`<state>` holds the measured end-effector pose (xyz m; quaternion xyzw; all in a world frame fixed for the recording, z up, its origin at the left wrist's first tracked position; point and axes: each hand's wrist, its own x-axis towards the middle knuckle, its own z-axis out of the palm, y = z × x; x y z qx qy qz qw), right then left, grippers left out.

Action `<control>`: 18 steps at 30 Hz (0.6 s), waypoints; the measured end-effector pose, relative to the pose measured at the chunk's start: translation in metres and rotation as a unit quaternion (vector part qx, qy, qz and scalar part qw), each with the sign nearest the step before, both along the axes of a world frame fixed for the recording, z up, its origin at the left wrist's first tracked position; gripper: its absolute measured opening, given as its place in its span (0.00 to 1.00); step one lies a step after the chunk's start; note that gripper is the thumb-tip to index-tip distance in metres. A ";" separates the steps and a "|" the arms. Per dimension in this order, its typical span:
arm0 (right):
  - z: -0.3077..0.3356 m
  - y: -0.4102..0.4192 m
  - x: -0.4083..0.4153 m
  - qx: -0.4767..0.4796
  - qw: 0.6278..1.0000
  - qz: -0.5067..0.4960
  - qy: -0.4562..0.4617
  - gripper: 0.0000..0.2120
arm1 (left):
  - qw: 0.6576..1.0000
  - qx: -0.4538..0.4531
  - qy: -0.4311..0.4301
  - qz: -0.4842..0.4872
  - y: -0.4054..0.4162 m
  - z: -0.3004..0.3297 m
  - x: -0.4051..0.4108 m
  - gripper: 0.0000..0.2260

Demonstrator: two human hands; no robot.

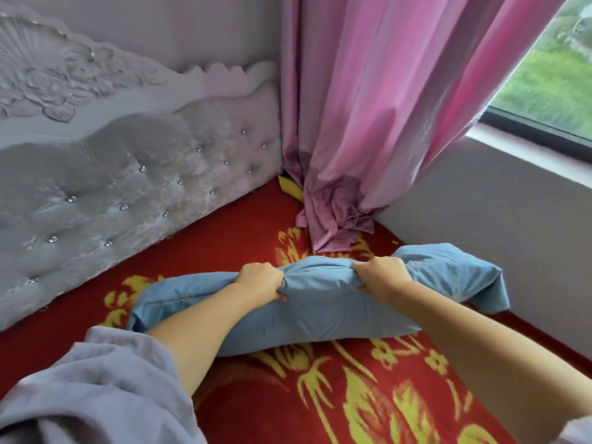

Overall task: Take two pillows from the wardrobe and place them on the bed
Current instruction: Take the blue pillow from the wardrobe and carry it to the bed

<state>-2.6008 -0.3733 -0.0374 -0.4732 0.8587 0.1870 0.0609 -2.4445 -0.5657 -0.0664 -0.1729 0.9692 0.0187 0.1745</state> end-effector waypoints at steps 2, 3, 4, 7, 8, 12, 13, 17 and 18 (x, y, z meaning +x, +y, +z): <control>0.011 0.004 -0.011 -0.003 1.000 0.002 0.011 0.19 | 1.000 0.001 0.018 -0.004 0.004 0.006 -0.012 0.19; 0.018 0.004 -0.014 -0.003 1.000 0.004 0.017 0.19 | 1.000 0.001 0.021 -0.004 0.004 0.008 -0.016 0.19; 0.023 0.003 -0.016 -0.002 1.000 0.005 0.021 0.19 | 1.000 0.003 0.023 -0.003 0.003 0.010 -0.018 0.20; 0.034 -0.008 -0.017 -0.002 0.999 -0.001 0.034 0.18 | 0.999 0.014 0.034 0.004 -0.010 0.014 -0.023 0.20; 0.038 -0.015 -0.018 0.000 0.999 -0.005 0.038 0.17 | 0.999 0.019 0.038 0.004 -0.017 0.016 -0.026 0.20; 0.052 -0.046 -0.026 0.000 0.998 -0.032 0.052 0.15 | 0.998 0.030 0.046 -0.019 -0.051 0.026 -0.044 0.20; 0.055 -0.055 -0.029 0.001 0.998 -0.043 0.052 0.15 | 0.998 0.031 0.044 -0.024 -0.062 0.028 -0.049 0.20; 0.067 -0.099 -0.042 -0.007 0.997 -0.057 0.053 0.16 | 0.998 0.030 0.049 -0.028 -0.110 0.042 -0.067 0.21; 0.070 -0.111 -0.048 -0.011 0.997 -0.056 0.054 0.15 | 0.998 0.028 0.054 -0.028 -0.123 0.046 -0.073 0.21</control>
